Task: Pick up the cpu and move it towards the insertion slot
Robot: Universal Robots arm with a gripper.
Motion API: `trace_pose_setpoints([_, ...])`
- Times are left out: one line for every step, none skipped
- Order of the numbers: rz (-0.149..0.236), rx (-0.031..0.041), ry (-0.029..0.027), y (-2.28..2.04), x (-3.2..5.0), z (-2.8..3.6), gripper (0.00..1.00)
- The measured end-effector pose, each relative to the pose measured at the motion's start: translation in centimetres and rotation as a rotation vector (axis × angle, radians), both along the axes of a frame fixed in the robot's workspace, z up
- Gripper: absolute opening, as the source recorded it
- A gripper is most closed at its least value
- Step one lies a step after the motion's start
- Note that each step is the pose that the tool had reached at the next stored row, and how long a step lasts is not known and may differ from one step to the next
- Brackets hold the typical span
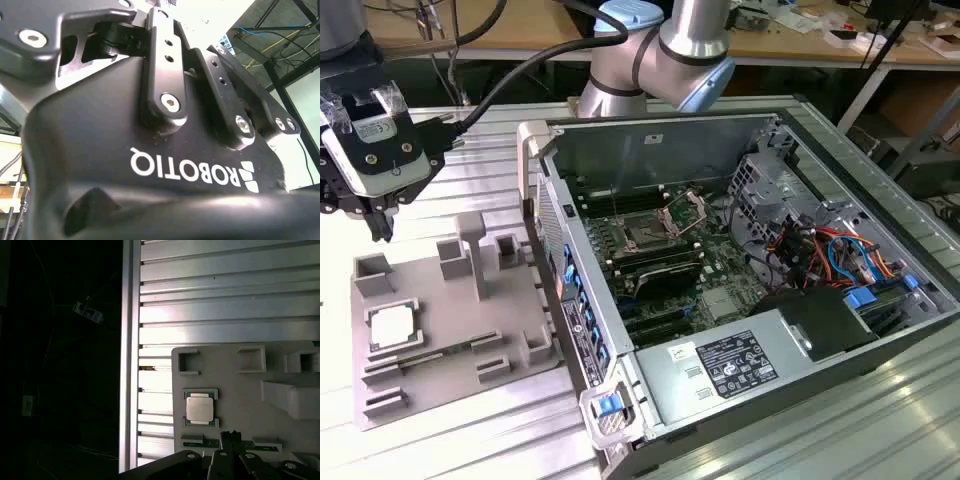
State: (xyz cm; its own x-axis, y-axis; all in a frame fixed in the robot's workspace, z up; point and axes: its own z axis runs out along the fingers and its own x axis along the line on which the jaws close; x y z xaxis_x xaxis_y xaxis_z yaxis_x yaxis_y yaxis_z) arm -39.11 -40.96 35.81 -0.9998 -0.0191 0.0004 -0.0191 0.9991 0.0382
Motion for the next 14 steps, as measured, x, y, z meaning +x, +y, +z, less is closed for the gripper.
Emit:
trace_pose_setpoints([0.0, -0.0001, 0.0001, 0.0, 0.0, 0.0, 0.11])
trace_pose_setpoints([0.0, -0.0001, 0.0002, 0.0, 0.0, 0.0, 0.11])
trace_pose_setpoints([0.0, -0.0001, 0.0001, 0.0, 0.0, -0.02, 0.11])
trace_pose_setpoints([0.0, 0.0, 0.0001, 0.0, 0.0, -0.07, 0.11])
trace_pose_setpoints([0.0, 0.0, 0.0001, 0.0, 0.0, -0.09, 0.11])
trace_pose_setpoints([0.0, 0.0, 0.0001, 0.0, 0.0, -0.1, 0.11])
trace_pose_setpoints([0.0, -0.0001, 0.0001, 0.0, 0.0, -0.12, 0.11])
trace_pose_setpoints([0.0, 0.0, 0.0002, 0.0, 0.0, -0.13, 0.11])
trace_pose_setpoints([0.0, 0.0, 0.0001, 0.0, 0.0, -0.15, 0.11])
trace_pose_setpoints([0.0, 0.0, 0.0001, 0.0, 0.0, -0.16, 0.11])
trace_pose_setpoints([0.0, 0.0, 0.0, 0.0, 0.0, -0.2, 0.11])
trace_pose_setpoints([0.0, -0.0001, 0.0001, 0.0, 0.0, -0.23, 0.11])
trace_pose_setpoints([0.0, 0.0, 0.0001, 0.0, 0.0, -0.24, 0.11])
trace_pose_setpoints([0.0, -0.0001, 0.0001, 0.0, 0.0, -0.24, 0.11])
